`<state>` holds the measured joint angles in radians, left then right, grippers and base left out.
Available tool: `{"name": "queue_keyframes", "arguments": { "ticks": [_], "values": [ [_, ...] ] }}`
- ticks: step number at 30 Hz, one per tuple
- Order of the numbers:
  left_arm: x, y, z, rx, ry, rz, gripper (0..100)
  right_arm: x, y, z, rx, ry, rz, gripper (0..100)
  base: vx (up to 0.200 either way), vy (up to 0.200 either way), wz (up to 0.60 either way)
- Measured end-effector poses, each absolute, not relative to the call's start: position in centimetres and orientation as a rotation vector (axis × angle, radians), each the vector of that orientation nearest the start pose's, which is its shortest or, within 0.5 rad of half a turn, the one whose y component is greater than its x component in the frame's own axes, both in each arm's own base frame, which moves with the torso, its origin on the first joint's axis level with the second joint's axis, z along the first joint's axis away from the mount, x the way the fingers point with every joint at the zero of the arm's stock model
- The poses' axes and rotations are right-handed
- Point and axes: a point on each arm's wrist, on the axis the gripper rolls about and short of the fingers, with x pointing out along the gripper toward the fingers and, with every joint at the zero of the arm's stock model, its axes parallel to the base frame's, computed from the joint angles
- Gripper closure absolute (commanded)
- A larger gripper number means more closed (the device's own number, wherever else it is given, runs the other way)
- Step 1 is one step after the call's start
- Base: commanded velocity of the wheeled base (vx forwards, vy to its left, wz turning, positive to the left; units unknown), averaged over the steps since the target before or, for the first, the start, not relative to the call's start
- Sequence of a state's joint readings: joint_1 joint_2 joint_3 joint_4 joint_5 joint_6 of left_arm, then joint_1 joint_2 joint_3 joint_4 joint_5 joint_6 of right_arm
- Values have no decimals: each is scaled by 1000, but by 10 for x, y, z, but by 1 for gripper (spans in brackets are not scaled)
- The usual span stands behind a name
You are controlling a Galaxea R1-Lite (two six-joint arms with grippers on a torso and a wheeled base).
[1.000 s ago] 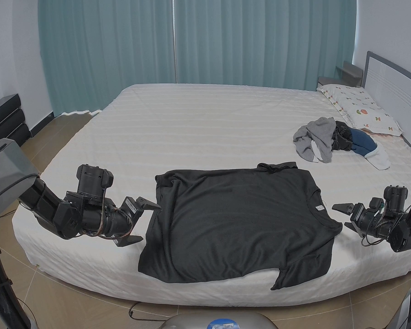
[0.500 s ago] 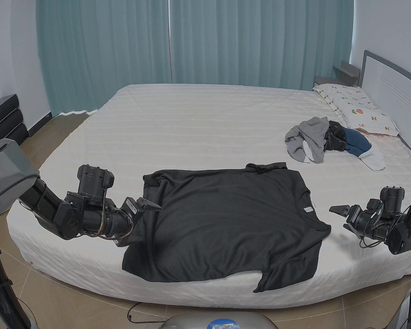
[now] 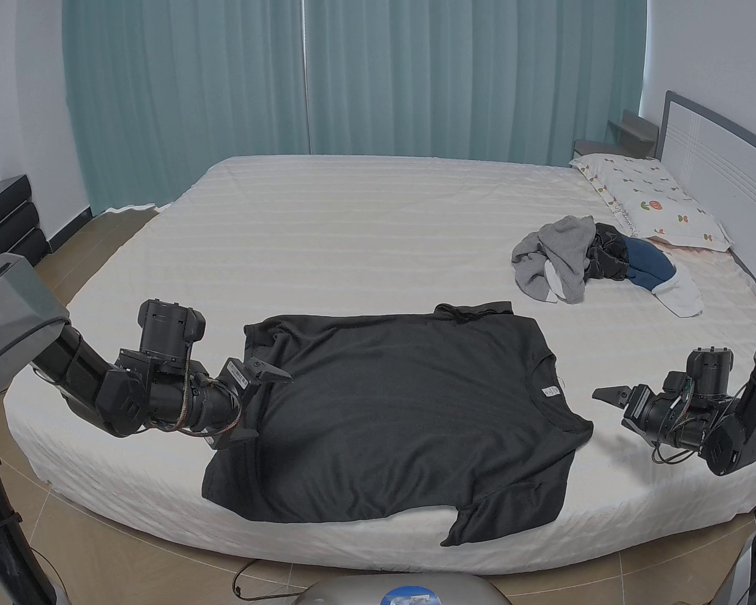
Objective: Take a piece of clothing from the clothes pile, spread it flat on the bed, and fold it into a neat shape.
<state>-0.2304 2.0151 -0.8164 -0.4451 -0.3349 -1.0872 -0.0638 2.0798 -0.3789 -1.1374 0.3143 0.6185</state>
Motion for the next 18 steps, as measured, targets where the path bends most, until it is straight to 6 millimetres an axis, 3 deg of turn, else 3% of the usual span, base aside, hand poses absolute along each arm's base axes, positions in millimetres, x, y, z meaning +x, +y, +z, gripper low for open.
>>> {"name": "queue_keyframes", "arguments": {
  "ticks": [6, 18],
  "values": [
    [326, -85, 66, -1037, 971, -55, 0, 282, -7, 24, 700, 628, 76, 0, 0, 0, 0],
    [328, -81, 66, -1051, 971, -53, 0, 280, -2, 22, 695, 637, 89, 0, 0, 200, 0]
  ]
}}
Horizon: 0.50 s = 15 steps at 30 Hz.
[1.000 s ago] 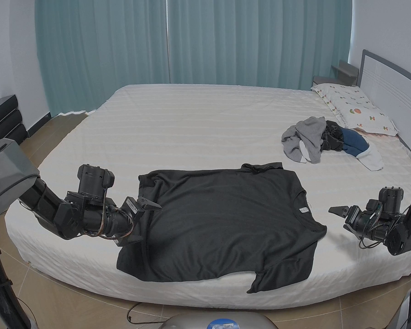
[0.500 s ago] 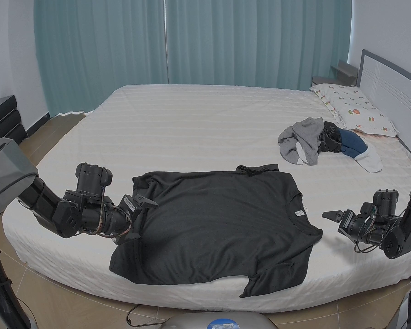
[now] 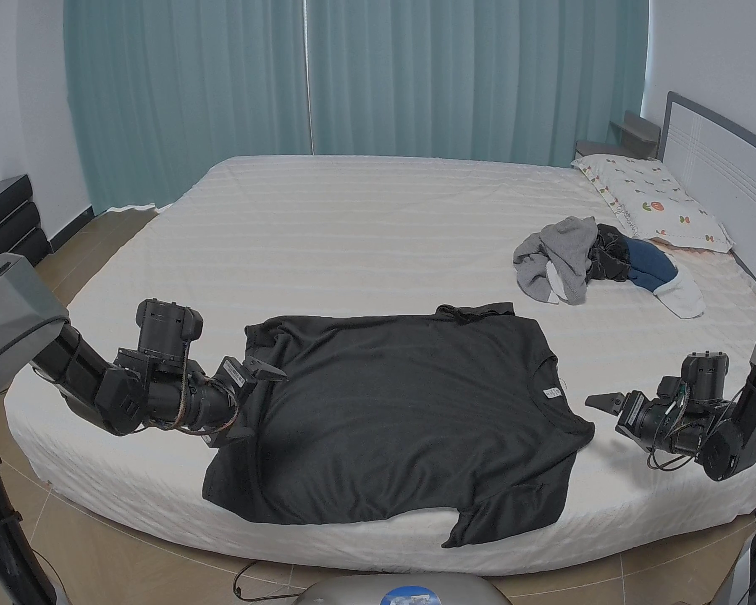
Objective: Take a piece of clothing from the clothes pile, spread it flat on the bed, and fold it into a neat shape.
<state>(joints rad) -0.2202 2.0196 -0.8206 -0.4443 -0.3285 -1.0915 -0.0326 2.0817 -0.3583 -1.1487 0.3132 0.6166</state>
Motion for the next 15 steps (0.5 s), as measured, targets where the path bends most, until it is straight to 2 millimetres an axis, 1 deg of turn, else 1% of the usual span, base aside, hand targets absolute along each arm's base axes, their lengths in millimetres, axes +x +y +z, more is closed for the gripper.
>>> {"name": "queue_keyframes", "arguments": {
  "ticks": [3, 12, 15],
  "values": [
    [329, -79, 65, -1053, 969, -48, 0, 280, -2, 22, 694, 637, 91, 0, 0, 200, 0],
    [329, -79, 64, -1046, 969, -49, 0, 280, -2, 24, 695, 632, 93, 0, 0, 0, 0],
    [328, -82, 64, -1011, 969, -62, 0, 280, -2, 25, 695, 629, 94, 0, 200, 0, 0]
  ]
}}
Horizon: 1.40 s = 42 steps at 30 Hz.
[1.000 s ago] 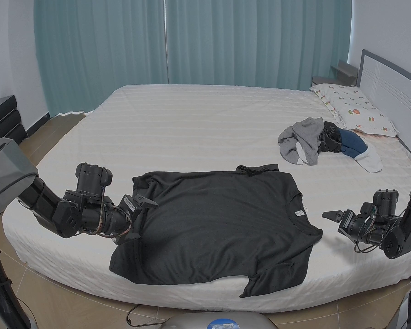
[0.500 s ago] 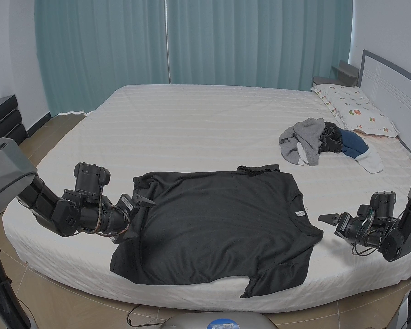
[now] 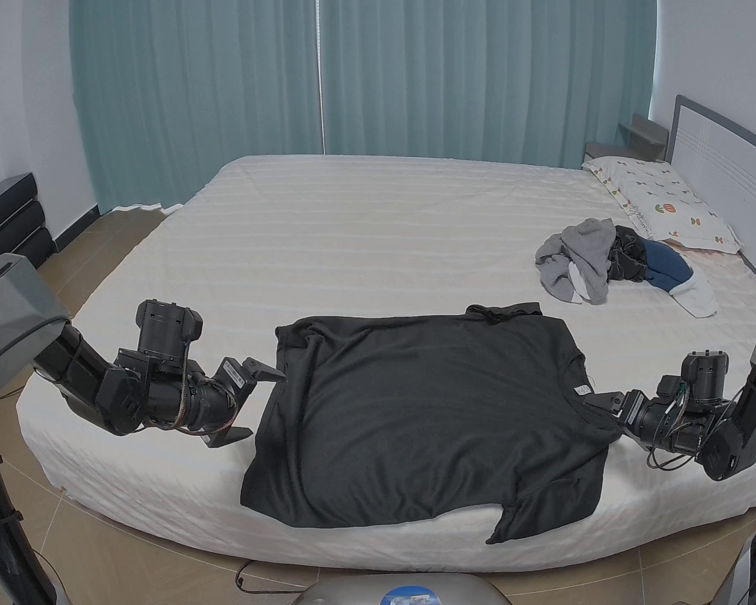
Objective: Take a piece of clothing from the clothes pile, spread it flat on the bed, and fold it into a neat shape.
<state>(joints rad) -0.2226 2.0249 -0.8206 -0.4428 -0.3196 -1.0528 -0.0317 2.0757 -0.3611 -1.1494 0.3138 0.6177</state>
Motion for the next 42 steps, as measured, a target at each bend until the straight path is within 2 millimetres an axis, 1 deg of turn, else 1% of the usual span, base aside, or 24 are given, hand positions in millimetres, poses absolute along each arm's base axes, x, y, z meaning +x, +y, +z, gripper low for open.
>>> {"name": "queue_keyframes", "arguments": {
  "ticks": [9, 13, 23, 29, 33, 38, 42],
  "values": [
    [327, -83, 62, -991, 977, -75, 0, 281, -2, 25, 694, 624, 96, 0, 200, 0, 0],
    [327, -83, 63, -997, 976, -76, 0, 281, -2, 26, 694, 623, 97, 0, 200, -200, 0],
    [329, -83, 63, -994, 966, -68, 0, 281, -2, 26, 694, 622, 96, 0, 0, 0, 0],
    [337, -84, 65, -990, 941, -67, 0, 281, -1, 26, 694, 621, 99, 0, 0, 0, 0],
    [350, -86, 70, -992, 905, -77, 0, 281, -1, 27, 694, 620, 99, 0, 0, 0, 0],
    [380, -83, 74, -997, 828, -83, 0, 282, -1, 27, 694, 618, 99, 0, 0, 0, 0],
    [406, -81, 70, -953, 765, -76, 0, 283, -1, 26, 694, 619, 99, 0, 0, 0, 0]
  ]
}}
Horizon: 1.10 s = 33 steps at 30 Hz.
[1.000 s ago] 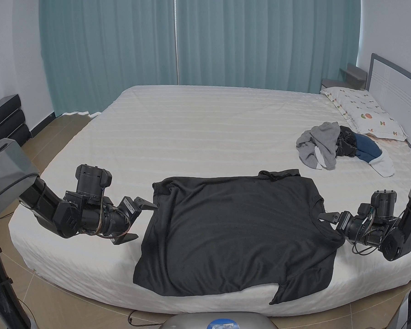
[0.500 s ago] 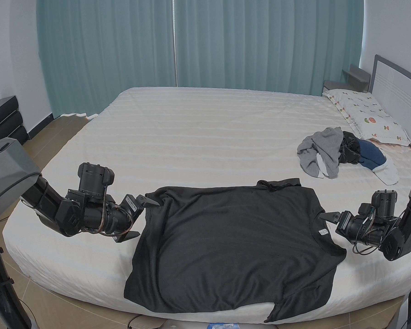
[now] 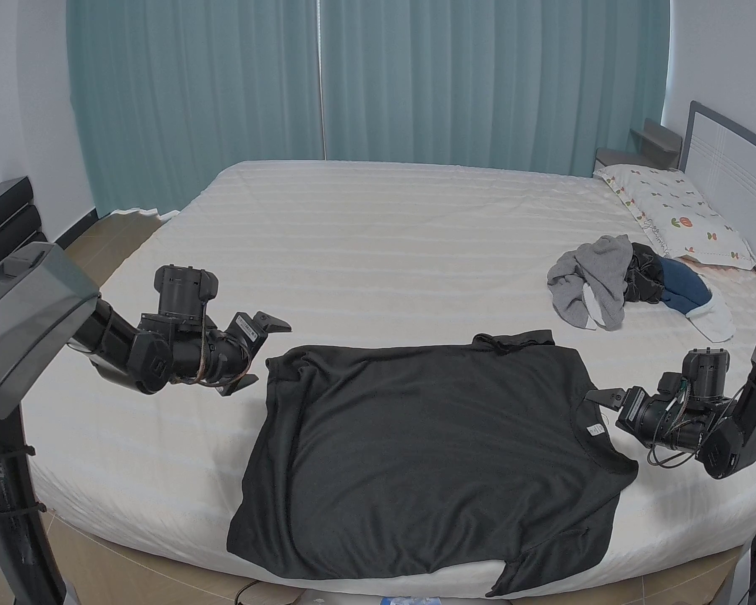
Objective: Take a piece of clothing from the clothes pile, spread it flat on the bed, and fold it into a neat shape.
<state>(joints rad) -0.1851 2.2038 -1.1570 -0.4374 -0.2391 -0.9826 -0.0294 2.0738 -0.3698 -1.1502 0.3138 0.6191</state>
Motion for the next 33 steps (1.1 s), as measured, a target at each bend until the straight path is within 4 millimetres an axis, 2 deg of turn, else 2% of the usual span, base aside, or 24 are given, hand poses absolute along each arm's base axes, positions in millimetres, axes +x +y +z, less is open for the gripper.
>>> {"name": "queue_keyframes", "arguments": {
  "ticks": [8, 11, 13, 19, 20, 27, 33],
  "values": [
    [457, -82, 44, -857, 665, -27, 0, 284, -1, 26, 693, 618, 99, 0, 0, 0, 0],
    [470, -84, 32, -845, 652, -20, 0, 285, 0, 26, 690, 617, 105, 0, 0, 0, 0],
    [474, -85, 21, -836, 668, -9, 0, 288, 3, 27, 687, 616, 109, 0, 0, 0, 0],
    [475, -91, 2, -824, 719, 5, 0, 295, 5, 28, 683, 603, 118, 0, 0, 0, 0],
    [475, -92, -1, -821, 726, 5, 100, 296, 6, 28, 682, 601, 123, 0, 0, 0, 0],
    [481, -93, -6, -815, 716, 14, 100, 309, 13, 30, 660, 565, 106, 0, 0, 0, 0],
    [488, -86, -4, -742, 649, 72, 100, 327, 21, 31, 650, 512, 51, 0, 0, 0, 0]
  ]
}}
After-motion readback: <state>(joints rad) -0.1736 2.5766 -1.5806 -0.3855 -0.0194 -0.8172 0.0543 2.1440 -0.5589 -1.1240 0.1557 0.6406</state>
